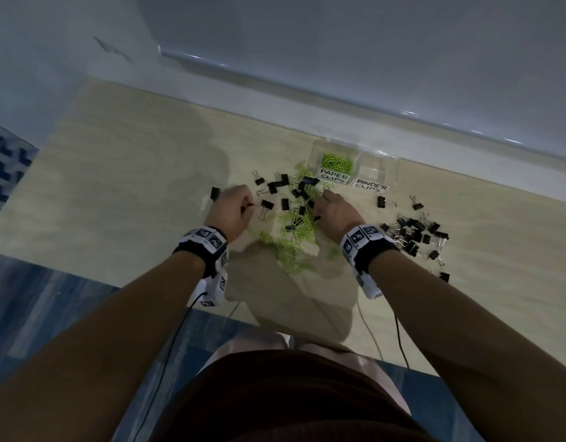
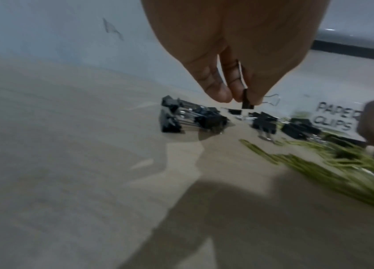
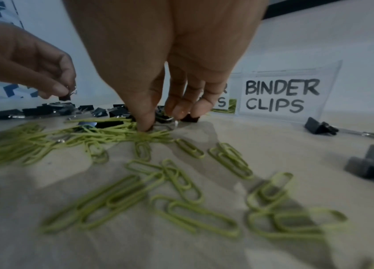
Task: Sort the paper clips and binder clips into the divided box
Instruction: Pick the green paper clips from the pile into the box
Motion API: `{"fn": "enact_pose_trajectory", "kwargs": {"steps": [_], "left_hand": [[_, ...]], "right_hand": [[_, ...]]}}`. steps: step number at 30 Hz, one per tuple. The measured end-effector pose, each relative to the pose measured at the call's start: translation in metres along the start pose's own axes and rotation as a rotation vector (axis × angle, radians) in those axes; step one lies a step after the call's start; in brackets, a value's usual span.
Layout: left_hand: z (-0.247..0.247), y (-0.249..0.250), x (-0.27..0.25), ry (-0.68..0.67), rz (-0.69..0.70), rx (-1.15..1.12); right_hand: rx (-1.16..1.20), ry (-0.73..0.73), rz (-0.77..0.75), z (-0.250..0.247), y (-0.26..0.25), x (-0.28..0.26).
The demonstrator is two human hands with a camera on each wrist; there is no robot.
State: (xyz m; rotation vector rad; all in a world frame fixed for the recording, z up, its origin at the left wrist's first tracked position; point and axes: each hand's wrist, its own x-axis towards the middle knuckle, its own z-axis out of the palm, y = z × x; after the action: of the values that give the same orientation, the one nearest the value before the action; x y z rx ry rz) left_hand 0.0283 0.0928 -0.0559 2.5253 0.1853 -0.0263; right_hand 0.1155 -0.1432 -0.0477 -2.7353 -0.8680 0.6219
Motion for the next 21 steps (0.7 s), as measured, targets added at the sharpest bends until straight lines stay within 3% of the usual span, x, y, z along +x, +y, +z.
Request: {"fn": "enact_pose_trajectory", "kwargs": {"steps": [3, 7, 11, 13, 17, 21], "left_hand": [[-0.007, -0.016, 0.003, 0.082, -0.088, 0.148], [0.000, -0.004, 0.015, -0.002, 0.007, 0.205], [0.018, 0.022, 0.025, -0.124, -0.008, 0.121], [0.024, 0.027, 0.028, -0.141, -0.052, 0.120], [0.020, 0.024, 0.030, -0.090, -0.065, 0.152], [0.010, 0.021, 0.032, -0.036, 0.016, 0.294]], "right_hand": [[0.072, 0.048, -0.019, -0.003, 0.004, -0.011], [0.235, 0.253, 0.083, -0.006, 0.019, -0.032], [0.391, 0.550, 0.364, -0.009, 0.052, -0.062], [0.436, 0.624, 0.543, -0.009, 0.077, -0.079], [0.368, 0.573, 0.701, -0.006, 0.112, -0.102], [0.097, 0.452, 0.625, -0.005, 0.100, -0.093]]}}
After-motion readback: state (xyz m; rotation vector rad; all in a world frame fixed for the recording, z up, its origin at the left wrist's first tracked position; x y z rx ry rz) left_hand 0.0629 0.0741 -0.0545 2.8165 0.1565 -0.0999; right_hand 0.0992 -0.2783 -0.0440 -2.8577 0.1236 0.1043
